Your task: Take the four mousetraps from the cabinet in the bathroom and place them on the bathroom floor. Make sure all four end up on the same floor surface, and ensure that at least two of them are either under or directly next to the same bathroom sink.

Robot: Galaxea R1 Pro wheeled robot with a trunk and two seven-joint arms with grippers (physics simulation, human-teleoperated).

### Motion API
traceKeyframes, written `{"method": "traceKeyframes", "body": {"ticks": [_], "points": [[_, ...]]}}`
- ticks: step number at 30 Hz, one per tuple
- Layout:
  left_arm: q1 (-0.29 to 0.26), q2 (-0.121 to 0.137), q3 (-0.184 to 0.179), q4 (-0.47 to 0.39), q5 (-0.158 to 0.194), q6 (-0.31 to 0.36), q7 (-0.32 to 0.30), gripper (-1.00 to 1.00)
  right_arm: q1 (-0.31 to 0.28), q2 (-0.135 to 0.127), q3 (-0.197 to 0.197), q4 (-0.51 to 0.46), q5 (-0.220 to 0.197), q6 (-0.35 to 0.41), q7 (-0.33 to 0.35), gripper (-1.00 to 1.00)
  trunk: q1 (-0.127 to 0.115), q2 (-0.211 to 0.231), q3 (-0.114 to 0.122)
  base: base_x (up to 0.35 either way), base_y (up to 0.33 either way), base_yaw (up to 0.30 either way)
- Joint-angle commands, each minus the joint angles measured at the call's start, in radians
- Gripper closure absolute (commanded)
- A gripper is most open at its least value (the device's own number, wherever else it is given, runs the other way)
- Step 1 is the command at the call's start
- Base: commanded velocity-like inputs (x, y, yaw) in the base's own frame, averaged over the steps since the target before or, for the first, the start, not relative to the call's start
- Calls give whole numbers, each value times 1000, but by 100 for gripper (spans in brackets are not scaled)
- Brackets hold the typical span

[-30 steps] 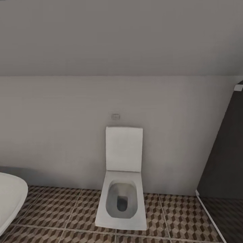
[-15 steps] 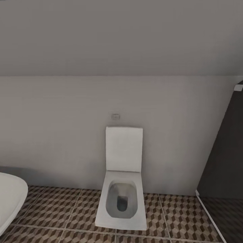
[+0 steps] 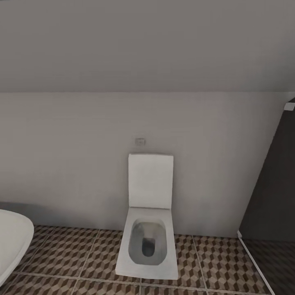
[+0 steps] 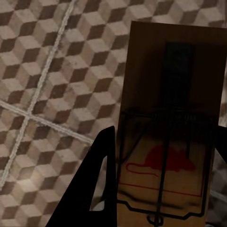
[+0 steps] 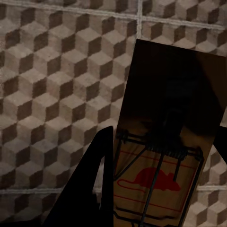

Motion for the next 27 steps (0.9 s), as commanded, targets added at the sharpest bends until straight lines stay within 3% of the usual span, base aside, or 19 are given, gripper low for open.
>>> {"method": "traceKeyframes", "body": {"ticks": [1, 17, 27], "points": [[-1, -3, 8, 1, -16, -3, 2, 100, 0, 1, 8, -1, -13, -5, 1, 100, 0, 0, -1, 0, 0, 0], [-1, -15, 7, 7, -25, -2, 3, 100, 0, 8, 11, -1, -11, -13, 1, 100, 0, 0, -1, 0, 0, 0], [-1, -15, 6, 9, -24, -4, 8, 100, 0, 10, 12, -1, -8, -13, 1, 100, 38, -70, -32, 0, 0, 0]]}}
